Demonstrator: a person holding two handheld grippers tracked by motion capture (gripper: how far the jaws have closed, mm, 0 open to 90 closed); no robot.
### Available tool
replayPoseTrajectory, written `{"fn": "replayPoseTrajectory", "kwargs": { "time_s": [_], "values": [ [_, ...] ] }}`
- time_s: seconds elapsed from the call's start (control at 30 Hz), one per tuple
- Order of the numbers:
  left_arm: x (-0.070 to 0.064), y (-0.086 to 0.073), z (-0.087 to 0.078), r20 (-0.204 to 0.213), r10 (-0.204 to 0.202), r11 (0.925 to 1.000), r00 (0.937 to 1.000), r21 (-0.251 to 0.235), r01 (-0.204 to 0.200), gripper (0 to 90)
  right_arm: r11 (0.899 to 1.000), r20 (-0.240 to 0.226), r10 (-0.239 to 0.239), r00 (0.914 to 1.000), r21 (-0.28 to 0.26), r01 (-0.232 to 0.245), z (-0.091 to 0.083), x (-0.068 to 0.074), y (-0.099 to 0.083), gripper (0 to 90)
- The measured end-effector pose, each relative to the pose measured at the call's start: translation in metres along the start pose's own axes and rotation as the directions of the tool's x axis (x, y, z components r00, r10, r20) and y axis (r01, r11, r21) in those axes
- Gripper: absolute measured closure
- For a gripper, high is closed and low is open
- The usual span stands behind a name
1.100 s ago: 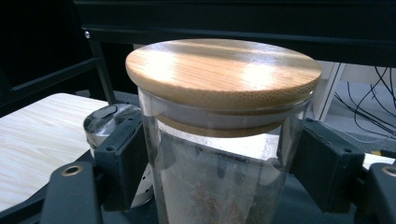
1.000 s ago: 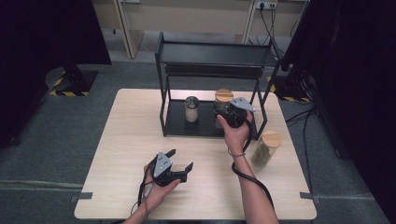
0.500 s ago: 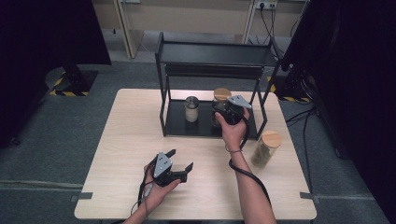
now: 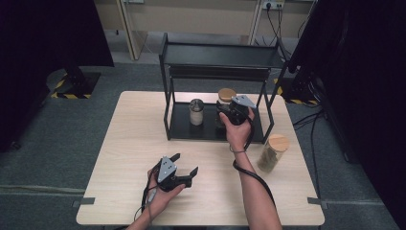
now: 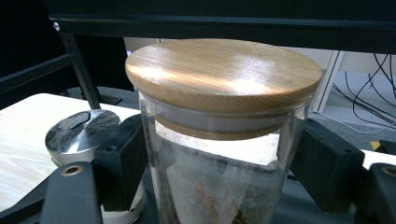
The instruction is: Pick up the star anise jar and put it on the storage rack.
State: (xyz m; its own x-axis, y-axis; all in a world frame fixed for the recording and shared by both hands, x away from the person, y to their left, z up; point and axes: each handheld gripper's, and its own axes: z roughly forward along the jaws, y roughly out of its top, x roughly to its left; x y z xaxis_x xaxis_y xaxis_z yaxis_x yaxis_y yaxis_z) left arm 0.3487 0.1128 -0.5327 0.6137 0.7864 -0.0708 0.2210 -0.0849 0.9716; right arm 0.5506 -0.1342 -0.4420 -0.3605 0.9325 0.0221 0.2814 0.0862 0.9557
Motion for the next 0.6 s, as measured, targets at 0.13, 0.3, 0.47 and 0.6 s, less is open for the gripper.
{"fn": "replayPoseTrajectory", "kwargs": {
  "time_s": [0.13, 0.3, 0.47, 0.6],
  "values": [
    [0.0, 0.0, 0.0, -0.001, 0.001, 1.0, 1.0, 0.0, -0.001, 11.7, 1.0, 0.001, 0.004, 1.0, 0.005, -0.004, 0.003, 0.0, -0.001, 25.2],
    [0.0, 0.0, 0.0, -0.001, 0.0, 1.0, 1.0, -0.001, 0.0, 11.7, 1.0, 0.004, 0.013, 0.9999, 0.007, -0.013, 0.007, -0.001, -0.002, 25.2],
    [0.0, 0.0, 0.0, -0.001, 0.0, 1.0, 1.0, 0.0, 0.0, 11.7, 1.0, 0.013, 0.017, 0.9998, 0.013, -0.017, 0.009, -0.003, -0.003, 25.2],
    [0.0, 0.0, 0.0, -0.001, 0.0, 1.0, 1.0, 0.0, 0.0, 11.7, 1.0, 0.018, 0.02, 0.9996, 0.015, -0.02, 0.011, -0.005, -0.004, 25.2]
  ]
}}
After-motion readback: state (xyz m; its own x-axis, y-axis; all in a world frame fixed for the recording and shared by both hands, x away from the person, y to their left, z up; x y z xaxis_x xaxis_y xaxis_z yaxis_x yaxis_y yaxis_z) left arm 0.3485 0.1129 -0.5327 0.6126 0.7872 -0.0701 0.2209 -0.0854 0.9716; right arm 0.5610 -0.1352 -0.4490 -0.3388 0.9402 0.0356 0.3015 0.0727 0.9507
